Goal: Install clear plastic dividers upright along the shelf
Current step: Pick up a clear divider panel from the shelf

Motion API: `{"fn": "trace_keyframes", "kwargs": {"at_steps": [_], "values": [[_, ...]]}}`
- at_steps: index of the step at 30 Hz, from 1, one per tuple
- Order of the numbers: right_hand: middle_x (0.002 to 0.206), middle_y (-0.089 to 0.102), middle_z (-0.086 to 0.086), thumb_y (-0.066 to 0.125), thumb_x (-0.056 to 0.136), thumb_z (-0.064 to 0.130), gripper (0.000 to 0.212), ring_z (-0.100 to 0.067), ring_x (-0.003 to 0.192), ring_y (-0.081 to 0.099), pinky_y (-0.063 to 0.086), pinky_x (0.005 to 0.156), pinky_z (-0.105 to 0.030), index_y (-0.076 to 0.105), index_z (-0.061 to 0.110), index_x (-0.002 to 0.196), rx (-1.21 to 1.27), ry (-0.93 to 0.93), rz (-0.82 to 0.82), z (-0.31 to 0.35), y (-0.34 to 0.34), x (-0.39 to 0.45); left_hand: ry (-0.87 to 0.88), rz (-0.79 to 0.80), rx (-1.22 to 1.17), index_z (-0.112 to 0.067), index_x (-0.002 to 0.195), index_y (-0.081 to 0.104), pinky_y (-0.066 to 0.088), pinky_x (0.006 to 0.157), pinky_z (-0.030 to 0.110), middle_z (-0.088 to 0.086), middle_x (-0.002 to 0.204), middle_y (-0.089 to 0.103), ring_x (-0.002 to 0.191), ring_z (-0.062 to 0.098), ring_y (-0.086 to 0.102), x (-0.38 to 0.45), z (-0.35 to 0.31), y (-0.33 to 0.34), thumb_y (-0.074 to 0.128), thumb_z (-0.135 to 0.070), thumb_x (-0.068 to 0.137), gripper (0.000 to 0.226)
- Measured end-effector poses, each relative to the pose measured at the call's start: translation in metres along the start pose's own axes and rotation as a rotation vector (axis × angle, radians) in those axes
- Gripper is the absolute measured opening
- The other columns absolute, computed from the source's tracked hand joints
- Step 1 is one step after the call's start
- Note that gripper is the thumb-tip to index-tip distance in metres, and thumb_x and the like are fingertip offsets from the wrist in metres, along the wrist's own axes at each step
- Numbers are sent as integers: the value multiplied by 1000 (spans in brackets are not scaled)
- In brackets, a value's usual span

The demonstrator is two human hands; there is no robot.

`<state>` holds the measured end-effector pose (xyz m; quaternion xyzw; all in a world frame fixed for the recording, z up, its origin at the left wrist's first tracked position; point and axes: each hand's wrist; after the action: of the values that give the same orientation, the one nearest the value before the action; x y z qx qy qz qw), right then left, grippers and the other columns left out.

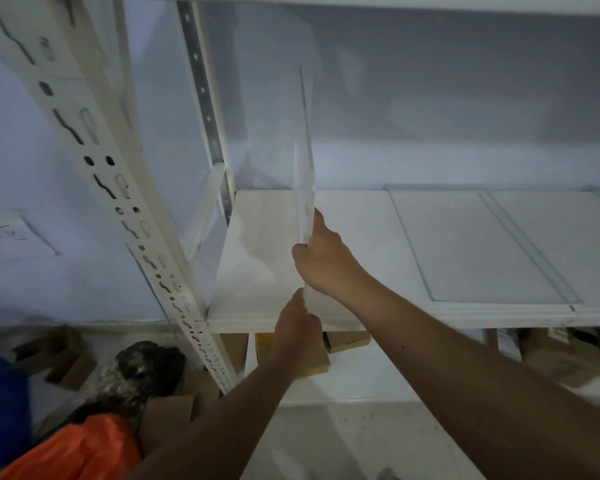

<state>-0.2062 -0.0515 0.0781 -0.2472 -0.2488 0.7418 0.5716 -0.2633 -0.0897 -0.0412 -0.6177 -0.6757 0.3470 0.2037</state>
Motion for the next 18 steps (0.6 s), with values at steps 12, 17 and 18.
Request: {"fn": "trace_keyframes", "kwargs": {"at_steps": [12,17,18], "values": [[152,42,-1,51,96,43,59,-16,134,45,35,107,-27,36,22,148,-45,-151,230,-63,-56,1,226,127,248,-4,137,41,37,106,33,17,142,45,127,27,47,16,-85,-12,32,-14,101,38],[146,48,-2,45,98,34,46,-18,129,48,32,92,-20,45,18,142,-69,82,35,-168,-126,12,189,81,281,-14,147,20,36,108,41,11,154,25,136,29,36,33,-120,38,39,-33,97,57],[145,49,-4,46,97,31,46,-20,127,50,34,90,-21,44,17,141,-62,173,-5,-194,-145,12,169,101,279,-14,147,17,35,109,41,12,154,24,137,29,35,33,-131,54,40,-33,97,59]]}}
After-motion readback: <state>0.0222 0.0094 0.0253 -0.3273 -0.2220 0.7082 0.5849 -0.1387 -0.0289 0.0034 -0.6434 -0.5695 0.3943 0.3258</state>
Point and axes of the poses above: each hand's wrist, its own x-axis towards the middle knuckle, its own y-axis out of the palm, z = x × y
